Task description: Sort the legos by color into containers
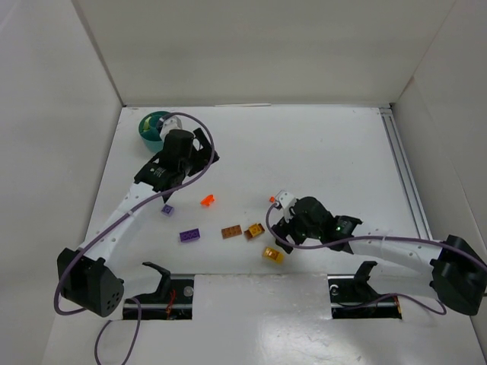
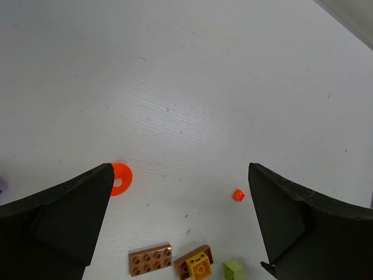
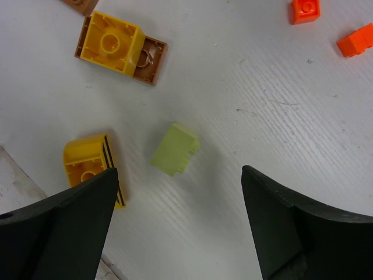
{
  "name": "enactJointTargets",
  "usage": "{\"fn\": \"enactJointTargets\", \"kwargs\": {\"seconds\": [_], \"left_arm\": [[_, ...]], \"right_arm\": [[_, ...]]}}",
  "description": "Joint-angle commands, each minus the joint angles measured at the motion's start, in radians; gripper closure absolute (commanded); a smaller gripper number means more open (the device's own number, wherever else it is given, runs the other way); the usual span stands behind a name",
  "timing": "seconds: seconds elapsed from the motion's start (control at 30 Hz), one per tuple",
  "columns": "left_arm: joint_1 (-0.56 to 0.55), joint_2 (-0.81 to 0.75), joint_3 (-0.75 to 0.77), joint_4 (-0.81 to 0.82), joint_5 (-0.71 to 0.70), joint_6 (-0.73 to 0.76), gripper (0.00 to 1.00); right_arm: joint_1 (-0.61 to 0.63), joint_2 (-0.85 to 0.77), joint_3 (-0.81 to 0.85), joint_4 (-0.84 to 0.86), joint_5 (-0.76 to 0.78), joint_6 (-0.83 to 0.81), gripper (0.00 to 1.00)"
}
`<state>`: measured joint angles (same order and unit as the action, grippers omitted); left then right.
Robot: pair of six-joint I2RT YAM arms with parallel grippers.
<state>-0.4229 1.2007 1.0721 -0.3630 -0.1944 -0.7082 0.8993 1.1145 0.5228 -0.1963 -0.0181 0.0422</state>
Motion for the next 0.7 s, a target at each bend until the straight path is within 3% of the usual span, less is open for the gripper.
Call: {"fn": "enactJointTargets", "kwargs": {"seconds": [0.0, 0.1, 0.2, 0.33, 0.43, 0.67], "left_arm": [[0.001, -0.039, -0.001, 0.002, -0.017, -0.008, 0.00], [0.001, -0.049, -0.001, -0.016, -0.017, -0.008, 0.00], [0.001, -0.069, -0.011, -0.016, -0.027, -0.008, 0.00], [0.001, -0.078, -0.011, -0.036, -0.027, 0.003, 0.00], [0.001, -0.096, -0.029, -0.027, -0.001, 0.003, 0.00], [0.001, -0.125, -0.090, 0.035, 0.142, 0.076, 0.00]], "right_arm": [[0.016, -0.004, 0.000, 0.092, -0.040, 0.007, 0.10], [0.027, 0.042, 0.000, 0.101, -0.020, 0.022, 0.22], [0.027, 0.083, 0.000, 0.101, 0.006, 0.050, 0.44], [0.027, 0.123, 0.009, 0.101, 0.006, 0.050, 0.49], [0.027, 0.139, 0.009, 0.101, 0.006, 0.050, 0.66], [0.027, 0.061, -0.009, 0.149, 0.006, -0.054, 0.87]]}}
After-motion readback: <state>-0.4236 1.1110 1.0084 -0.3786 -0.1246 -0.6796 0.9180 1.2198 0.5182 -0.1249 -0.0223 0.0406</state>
